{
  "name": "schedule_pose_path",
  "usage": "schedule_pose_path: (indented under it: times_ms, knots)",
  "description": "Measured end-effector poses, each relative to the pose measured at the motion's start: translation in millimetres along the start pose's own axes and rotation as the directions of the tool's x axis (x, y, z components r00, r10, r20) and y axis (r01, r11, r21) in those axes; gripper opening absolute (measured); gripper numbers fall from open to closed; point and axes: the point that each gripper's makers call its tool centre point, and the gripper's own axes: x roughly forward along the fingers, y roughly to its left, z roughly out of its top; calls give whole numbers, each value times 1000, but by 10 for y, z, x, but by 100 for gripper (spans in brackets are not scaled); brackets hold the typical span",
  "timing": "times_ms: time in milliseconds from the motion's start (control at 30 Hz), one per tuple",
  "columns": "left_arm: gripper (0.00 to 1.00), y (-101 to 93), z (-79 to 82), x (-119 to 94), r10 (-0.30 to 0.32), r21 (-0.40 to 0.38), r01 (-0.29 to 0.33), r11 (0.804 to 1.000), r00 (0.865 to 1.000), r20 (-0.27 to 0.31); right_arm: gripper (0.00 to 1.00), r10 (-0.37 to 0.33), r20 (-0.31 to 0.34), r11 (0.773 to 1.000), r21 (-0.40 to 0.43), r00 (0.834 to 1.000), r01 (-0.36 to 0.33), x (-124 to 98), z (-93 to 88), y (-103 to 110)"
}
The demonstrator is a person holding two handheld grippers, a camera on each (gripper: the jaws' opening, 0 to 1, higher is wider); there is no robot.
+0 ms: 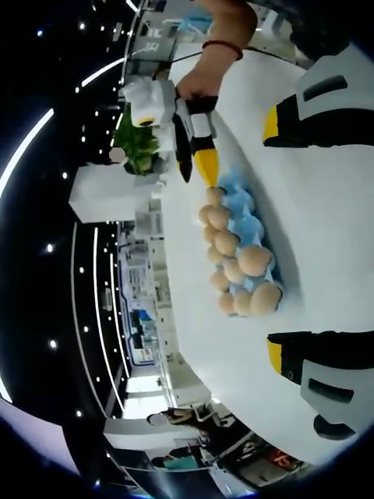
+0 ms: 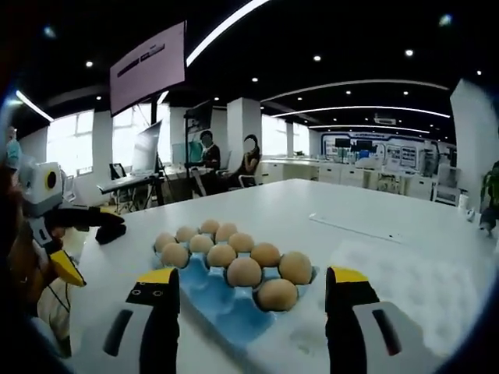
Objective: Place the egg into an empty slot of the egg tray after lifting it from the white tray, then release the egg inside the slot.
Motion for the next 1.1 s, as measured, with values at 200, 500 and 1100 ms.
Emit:
schedule_pose_path:
  times_ms: [200, 500, 1100]
  knots:
    - [100, -8, 25, 11, -1, 2, 1, 1000, 1000, 3, 79, -28, -5, 1000, 0, 1000, 28, -84, -13, -121]
    - [100, -46, 28, 52, -10, 4, 10, 1000, 1000, 1, 78, -70, -2, 998, 1, 998, 70, -193, 7, -245]
    - [100, -51, 1, 91, -5, 0, 5, 1000, 1000, -6, 77, -168, -17, 986, -10, 986, 168, -465, -69, -534]
